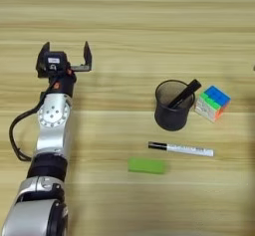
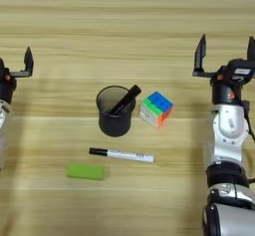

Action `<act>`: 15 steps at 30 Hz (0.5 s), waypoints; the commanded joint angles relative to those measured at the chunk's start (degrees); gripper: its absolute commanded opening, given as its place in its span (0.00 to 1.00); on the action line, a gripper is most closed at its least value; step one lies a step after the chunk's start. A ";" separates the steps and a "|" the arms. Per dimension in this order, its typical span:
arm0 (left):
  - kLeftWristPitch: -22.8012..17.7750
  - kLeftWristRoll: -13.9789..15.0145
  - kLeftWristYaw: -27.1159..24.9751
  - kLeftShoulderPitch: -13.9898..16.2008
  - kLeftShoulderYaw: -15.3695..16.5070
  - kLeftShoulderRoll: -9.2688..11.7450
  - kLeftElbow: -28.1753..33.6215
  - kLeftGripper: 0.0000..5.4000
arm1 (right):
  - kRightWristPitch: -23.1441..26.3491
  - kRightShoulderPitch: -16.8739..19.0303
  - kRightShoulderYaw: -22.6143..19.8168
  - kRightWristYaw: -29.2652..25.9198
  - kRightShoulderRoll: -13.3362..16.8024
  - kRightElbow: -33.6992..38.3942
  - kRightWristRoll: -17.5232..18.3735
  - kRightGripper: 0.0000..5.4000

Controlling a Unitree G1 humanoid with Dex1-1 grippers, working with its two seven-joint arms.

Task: Move the objects on the table

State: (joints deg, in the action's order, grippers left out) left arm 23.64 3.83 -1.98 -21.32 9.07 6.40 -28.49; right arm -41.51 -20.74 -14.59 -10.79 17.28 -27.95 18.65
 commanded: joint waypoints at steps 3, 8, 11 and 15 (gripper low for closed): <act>-2.06 -0.53 0.77 1.55 -0.80 -0.65 3.60 1.00 | 16.40 5.65 2.35 -12.45 5.79 23.94 13.51 1.00; -2.13 -0.96 1.13 1.71 -1.30 -1.12 4.17 1.00 | 29.60 11.91 4.05 -25.64 15.20 37.38 19.26 1.00; -1.92 -1.45 1.44 1.79 -1.62 -1.39 4.27 1.00 | 32.66 15.72 5.57 -34.52 20.01 41.98 18.82 1.00; -1.90 -1.81 1.65 1.76 -1.82 -1.53 4.03 1.00 | 38.68 19.30 7.52 -45.31 25.48 44.44 20.43 1.00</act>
State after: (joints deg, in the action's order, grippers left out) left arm 22.65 2.57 -0.71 -19.72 7.61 5.12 -24.79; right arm -6.18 -3.50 -8.24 -50.38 39.00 14.27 37.73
